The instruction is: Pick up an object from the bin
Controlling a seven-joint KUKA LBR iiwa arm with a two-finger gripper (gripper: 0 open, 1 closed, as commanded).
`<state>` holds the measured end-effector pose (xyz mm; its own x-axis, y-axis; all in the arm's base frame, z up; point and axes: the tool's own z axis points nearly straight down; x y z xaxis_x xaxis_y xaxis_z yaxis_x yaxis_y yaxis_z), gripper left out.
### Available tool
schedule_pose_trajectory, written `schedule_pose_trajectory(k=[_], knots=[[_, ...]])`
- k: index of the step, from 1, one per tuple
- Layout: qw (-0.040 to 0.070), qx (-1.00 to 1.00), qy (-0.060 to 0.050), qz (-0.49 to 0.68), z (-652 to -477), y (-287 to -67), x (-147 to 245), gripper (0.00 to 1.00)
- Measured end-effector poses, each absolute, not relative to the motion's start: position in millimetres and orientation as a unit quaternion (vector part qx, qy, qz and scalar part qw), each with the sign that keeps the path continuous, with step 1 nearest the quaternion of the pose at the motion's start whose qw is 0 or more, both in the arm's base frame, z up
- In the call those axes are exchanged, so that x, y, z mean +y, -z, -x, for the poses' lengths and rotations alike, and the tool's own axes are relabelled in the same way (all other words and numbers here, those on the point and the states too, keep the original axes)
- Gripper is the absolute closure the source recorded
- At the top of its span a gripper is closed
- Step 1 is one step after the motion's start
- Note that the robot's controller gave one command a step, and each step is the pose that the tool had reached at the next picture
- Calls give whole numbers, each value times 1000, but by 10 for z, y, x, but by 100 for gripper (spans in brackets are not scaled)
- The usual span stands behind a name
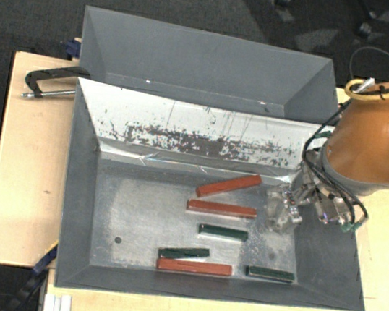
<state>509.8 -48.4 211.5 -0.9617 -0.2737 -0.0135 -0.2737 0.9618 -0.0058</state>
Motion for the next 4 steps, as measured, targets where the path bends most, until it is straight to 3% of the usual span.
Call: schedule_pose_trajectory(k=[1, 2, 3, 4], knots=[[3, 990, 0, 139, -5084, -2067, -465, 0], [-3, 991, -1, 135, -5177, -912, -352, 0], [0, 991, -1, 134, -5189, -954, -358, 100], [7, 962, 1, 271, -5557, -2016, 211, 100]])
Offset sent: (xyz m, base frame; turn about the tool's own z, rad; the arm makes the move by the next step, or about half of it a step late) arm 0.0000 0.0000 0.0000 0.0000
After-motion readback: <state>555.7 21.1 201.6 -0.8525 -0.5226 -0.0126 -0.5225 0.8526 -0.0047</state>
